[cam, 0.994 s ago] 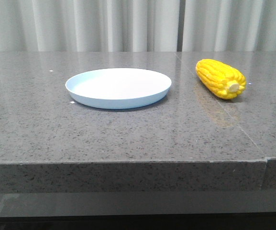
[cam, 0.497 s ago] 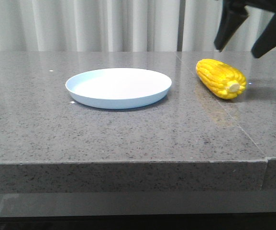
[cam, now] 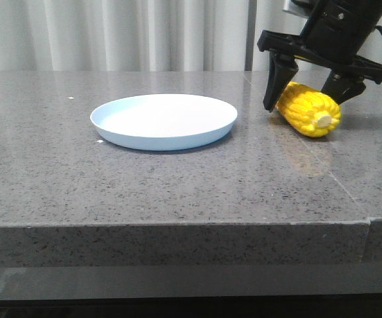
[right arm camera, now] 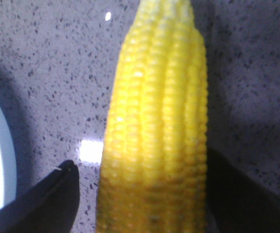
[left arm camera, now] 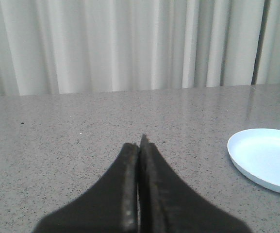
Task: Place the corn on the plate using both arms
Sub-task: 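Lower the right gripper over the yellow corn cob and close on it, then lift the corn with the right gripper and carry it over the plate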
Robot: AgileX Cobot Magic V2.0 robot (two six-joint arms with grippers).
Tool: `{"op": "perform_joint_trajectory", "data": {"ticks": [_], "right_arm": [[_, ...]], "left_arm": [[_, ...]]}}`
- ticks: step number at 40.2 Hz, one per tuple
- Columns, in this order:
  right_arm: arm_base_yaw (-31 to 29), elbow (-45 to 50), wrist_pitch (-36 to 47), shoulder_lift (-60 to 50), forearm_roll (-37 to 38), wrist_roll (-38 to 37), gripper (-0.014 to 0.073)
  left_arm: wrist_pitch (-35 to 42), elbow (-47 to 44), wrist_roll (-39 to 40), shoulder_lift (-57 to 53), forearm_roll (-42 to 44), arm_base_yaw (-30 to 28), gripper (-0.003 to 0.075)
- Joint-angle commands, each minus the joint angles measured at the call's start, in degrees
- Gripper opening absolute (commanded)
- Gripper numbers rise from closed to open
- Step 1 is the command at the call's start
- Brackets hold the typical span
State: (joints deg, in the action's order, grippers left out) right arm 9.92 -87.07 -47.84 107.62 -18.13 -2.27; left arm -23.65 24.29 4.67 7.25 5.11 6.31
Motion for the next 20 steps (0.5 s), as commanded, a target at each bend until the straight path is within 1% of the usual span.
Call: {"op": "perform_joint_trajectory", "data": {"ticks": [1, 3, 5, 6, 8, 9, 10, 20], "right_arm": [[0.0, -1.9, 0.7, -2.9, -1.4, 0.9, 0.0497], [0.0, -2.0, 0.5, -2.9, -1.4, 0.9, 0.0431], [0.0, -2.0, 0.5, -3.0, -1.4, 0.9, 0.0326], [0.0, -2.0, 0.5, -3.0, -1.4, 0.9, 0.0288], [0.0, -2.1, 0.7, -3.0, -1.4, 0.9, 0.0213], [0.0, -2.1, 0.9, -3.2, -1.4, 0.9, 0.0192], [0.0, -2.1, 1.0, -3.3, -1.4, 0.9, 0.0178], [0.5, -2.1, 1.3, -8.3, -1.4, 0.8, 0.0186]], "left_arm": [[4.4, 1.4, 0.1, 0.7, 0.0, -0.1, -0.002], [4.4, 1.4, 0.1, 0.7, 0.0, -0.1, -0.002], [4.4, 1.4, 0.1, 0.7, 0.0, -0.1, -0.002], [4.4, 1.4, 0.1, 0.7, 0.0, -0.1, -0.002], [4.4, 1.4, 0.1, 0.7, 0.0, -0.1, -0.002], [4.4, 1.4, 0.1, 0.7, 0.0, -0.1, -0.002], [4.4, 1.4, 0.1, 0.7, 0.0, -0.1, -0.002], [4.4, 1.4, 0.1, 0.7, 0.0, -0.1, -0.002]]}}
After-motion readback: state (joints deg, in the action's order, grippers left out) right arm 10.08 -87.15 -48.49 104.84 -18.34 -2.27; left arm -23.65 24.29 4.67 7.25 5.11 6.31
